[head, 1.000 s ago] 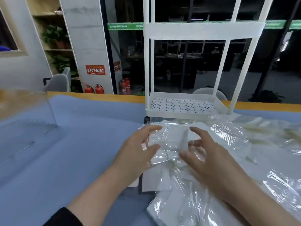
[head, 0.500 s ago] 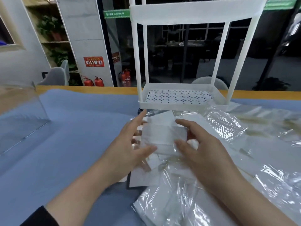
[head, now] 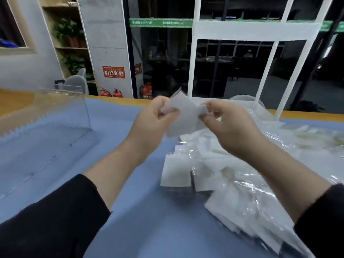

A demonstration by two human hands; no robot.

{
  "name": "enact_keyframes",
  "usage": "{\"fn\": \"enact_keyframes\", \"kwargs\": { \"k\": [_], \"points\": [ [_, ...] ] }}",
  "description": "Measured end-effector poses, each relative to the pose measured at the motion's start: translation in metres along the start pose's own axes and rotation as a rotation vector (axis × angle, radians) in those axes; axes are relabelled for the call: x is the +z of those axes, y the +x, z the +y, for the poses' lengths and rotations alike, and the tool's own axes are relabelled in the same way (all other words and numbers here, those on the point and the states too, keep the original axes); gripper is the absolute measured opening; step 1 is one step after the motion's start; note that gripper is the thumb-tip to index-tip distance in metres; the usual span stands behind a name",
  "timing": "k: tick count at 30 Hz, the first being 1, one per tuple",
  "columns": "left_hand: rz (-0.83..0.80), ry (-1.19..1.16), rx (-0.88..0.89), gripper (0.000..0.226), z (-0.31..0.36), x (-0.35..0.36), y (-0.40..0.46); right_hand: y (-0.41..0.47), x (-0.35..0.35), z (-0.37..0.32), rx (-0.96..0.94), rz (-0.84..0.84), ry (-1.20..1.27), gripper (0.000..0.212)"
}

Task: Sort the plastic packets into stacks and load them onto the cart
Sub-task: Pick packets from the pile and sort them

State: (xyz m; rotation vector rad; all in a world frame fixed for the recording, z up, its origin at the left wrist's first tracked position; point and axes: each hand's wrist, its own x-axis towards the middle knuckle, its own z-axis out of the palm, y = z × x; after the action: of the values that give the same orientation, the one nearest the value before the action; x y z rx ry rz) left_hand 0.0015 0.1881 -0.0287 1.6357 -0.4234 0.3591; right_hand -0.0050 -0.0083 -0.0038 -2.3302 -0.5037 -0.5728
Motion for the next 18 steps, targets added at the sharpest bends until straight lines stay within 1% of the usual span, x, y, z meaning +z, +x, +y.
{"fn": "enact_keyframes", "kwargs": {
  "k": [1,3,4,5,6,9,11,13,15,16,17,18],
  "points": [
    [0.034,0.036,0.011,0.016,-0.003,-0.009,0.001,0.005,0.012,-0.004,0.011,-0.003,0.016,0.012],
    [0.18,0.124,0.058,0.038,-0.018,-0.024,0.002,0.006,0.039,-0.006,0.034,-0.041,0.052,0.012],
    [0.249,0.144,0.065,0.045,-0.026,-0.029,0.001,0.003,0.052,-0.004,0.039,-0.067,0.057,0.012],
    [0.273,0.147,0.043,0.048,-0.035,-0.032,0.002,0.001,0.064,0.002,0.048,-0.094,0.05,0.009],
    [0.261,0.167,-0.006,0.047,-0.046,-0.033,0.004,-0.003,0.074,0.007,0.064,-0.121,0.035,0.006],
    [0.151,0.336,-0.162,0.039,-0.072,-0.032,0.01,-0.005,0.086,0.019,0.123,-0.19,-0.005,0.038],
    [0.117,0.315,-0.243,0.032,-0.079,-0.032,0.011,-0.004,0.087,0.022,0.104,-0.161,0.02,0.051],
    [0.132,0.247,-0.293,0.028,-0.08,-0.03,0.01,-0.004,0.087,0.023,0.057,-0.105,0.014,0.058],
    [0.17,0.19,-0.282,0.029,-0.077,-0.027,0.009,-0.005,0.091,0.02,0.026,-0.127,-0.035,0.057],
    [0.156,0.149,-0.269,0.03,-0.076,-0.027,0.008,-0.006,0.095,0.018,0.008,-0.157,-0.056,0.052],
    [0.099,0.123,-0.257,0.029,-0.074,-0.027,0.007,-0.006,0.098,0.018,-0.005,-0.181,-0.073,0.046],
    [-0.004,0.144,-0.241,0.026,-0.072,-0.028,0.006,-0.007,0.1,0.019,-0.013,-0.185,-0.076,0.041]
  ]
}}
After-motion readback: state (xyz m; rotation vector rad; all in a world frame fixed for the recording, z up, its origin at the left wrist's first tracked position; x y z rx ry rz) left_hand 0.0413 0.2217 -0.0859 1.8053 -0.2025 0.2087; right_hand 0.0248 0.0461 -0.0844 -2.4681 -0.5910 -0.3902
